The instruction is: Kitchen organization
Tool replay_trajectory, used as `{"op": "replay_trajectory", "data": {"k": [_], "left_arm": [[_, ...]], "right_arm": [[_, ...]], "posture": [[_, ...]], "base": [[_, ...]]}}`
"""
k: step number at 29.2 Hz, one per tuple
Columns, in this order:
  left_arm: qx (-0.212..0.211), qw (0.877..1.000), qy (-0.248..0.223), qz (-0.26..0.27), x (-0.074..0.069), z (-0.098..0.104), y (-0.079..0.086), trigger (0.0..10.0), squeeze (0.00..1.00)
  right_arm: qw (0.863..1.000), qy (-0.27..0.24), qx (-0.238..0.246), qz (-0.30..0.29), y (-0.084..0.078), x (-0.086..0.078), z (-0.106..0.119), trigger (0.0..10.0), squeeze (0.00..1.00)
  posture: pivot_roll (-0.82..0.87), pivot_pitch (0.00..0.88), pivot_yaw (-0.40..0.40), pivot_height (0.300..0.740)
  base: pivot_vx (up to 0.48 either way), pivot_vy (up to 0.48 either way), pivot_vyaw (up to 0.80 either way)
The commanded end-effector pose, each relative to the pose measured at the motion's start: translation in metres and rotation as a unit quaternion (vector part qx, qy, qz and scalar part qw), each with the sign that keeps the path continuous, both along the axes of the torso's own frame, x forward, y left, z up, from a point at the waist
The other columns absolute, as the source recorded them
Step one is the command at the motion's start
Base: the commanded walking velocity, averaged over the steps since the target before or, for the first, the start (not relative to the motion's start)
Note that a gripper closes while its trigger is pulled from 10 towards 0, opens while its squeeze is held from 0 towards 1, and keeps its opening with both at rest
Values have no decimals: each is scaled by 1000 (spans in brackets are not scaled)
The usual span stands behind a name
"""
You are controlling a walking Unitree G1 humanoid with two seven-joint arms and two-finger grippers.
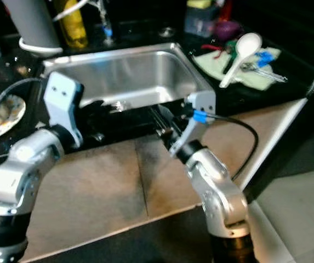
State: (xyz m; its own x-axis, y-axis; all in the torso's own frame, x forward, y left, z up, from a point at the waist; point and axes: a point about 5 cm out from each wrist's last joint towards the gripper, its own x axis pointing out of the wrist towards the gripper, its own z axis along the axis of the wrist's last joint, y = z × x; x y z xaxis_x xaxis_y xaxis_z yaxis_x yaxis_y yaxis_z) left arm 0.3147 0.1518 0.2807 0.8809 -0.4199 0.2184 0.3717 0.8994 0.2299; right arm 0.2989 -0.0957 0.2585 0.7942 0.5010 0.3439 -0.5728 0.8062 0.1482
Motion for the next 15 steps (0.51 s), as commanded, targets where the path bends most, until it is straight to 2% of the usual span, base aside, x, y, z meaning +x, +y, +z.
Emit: {"op": "replay_trajectory", "data": {"k": [1, 7, 13, 15], "left_arm": [[5, 1000, 15, 14, -1, -5, 5, 10000, 0], [14, 999, 35, 18, -2, -12, 6, 10000, 0], [31, 998, 59, 14, -4, -20, 6, 10000, 0], [37, 997, 72, 9, -6, -26, 6, 10000, 0]], "right_arm": [[1000, 1, 3, 18, 7, -3, 0, 10000, 0], [1000, 5, -1, 23, 8, -4, -2, 10000, 0], [998, 19, -28, 49, 12, -4, -11, 10000, 0], [995, 38, -47, 75, 14, -5, -20, 10000, 0]], "posture": [[-18, 152, -25, 740], [-18, 148, -26, 740], [-15, 151, -27, 740], [-15, 152, -27, 740]], "base": [[0, 0, 0], [0, 0, 0], [0, 0, 0], [0, 0, 0]]}}
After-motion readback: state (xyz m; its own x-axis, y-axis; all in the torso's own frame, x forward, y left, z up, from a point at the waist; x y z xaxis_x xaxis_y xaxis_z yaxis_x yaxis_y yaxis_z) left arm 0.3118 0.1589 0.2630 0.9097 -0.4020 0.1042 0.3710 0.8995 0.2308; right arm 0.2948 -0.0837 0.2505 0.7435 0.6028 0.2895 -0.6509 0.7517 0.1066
